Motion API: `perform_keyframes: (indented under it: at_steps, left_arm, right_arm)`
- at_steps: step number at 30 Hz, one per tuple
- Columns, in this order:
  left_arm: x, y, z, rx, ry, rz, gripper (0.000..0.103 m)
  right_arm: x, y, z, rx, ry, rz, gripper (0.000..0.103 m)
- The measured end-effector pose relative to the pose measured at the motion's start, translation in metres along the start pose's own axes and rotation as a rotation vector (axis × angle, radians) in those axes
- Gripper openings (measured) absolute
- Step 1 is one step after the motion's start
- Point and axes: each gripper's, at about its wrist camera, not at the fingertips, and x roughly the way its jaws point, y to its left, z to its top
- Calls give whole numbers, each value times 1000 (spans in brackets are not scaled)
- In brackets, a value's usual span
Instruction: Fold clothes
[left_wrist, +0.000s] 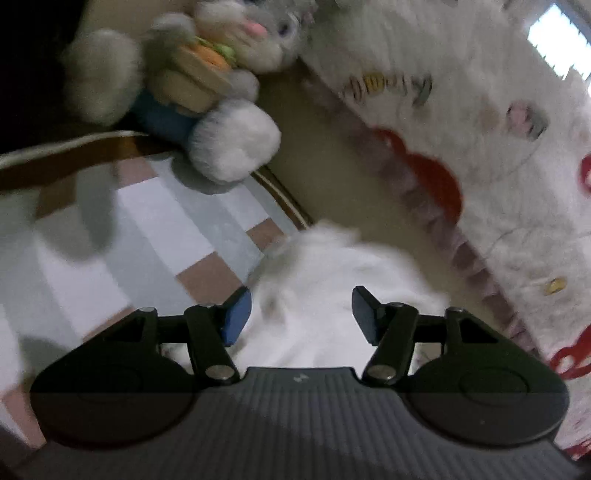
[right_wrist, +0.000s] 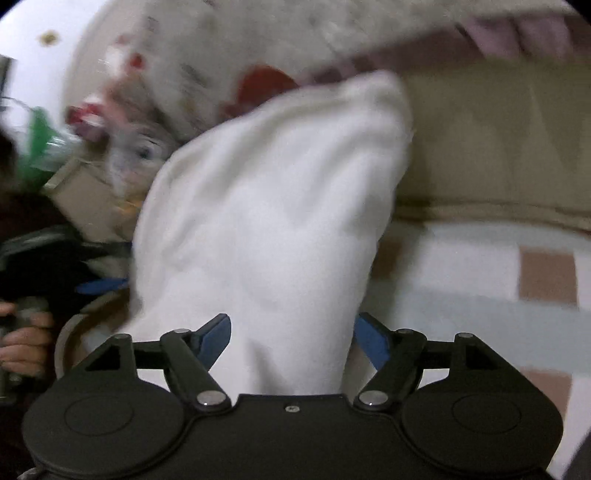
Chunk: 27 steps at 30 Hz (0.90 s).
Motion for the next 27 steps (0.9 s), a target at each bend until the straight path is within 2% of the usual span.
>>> perform_keyframes:
  at_steps: [4, 5, 7, 10, 13, 15, 16, 20, 27]
  left_arm:
    - [-20, 39, -58, -70, -29, -82, 68]
    - [-12, 45, -68, -91, 7, -76, 68]
    - [0, 49, -73, -116, 50, -65, 68]
    - [17, 53, -80, -153, 112, -50, 68]
    - [29, 52, -85, -151, 157, -85, 70]
    - [39, 52, -93, -116, 199, -52, 70]
    - [45, 52, -96, -95, 194, 6, 69]
    - [58, 61, -97, -131, 139, -21, 70]
    - [81, 76, -98, -194, 42, -67, 72]
  right_arm:
    - [-3, -11, -19, -7, 77, 24, 79]
    - [-4, -13, -21, -13, 94, 27, 79]
    - [-8, -18, -20, 9, 94, 43, 79]
    - [-7, -27, -21, 144, 84, 93, 79]
    - [0, -33, -27, 255, 89, 147, 79]
    - [3, -33, -30, 274, 81, 138, 79]
    - [4, -32, -32, 275, 68, 123, 79]
    - [5, -25, -33, 237, 30, 74, 79]
    - [19, -17, -36, 230, 105, 80, 79]
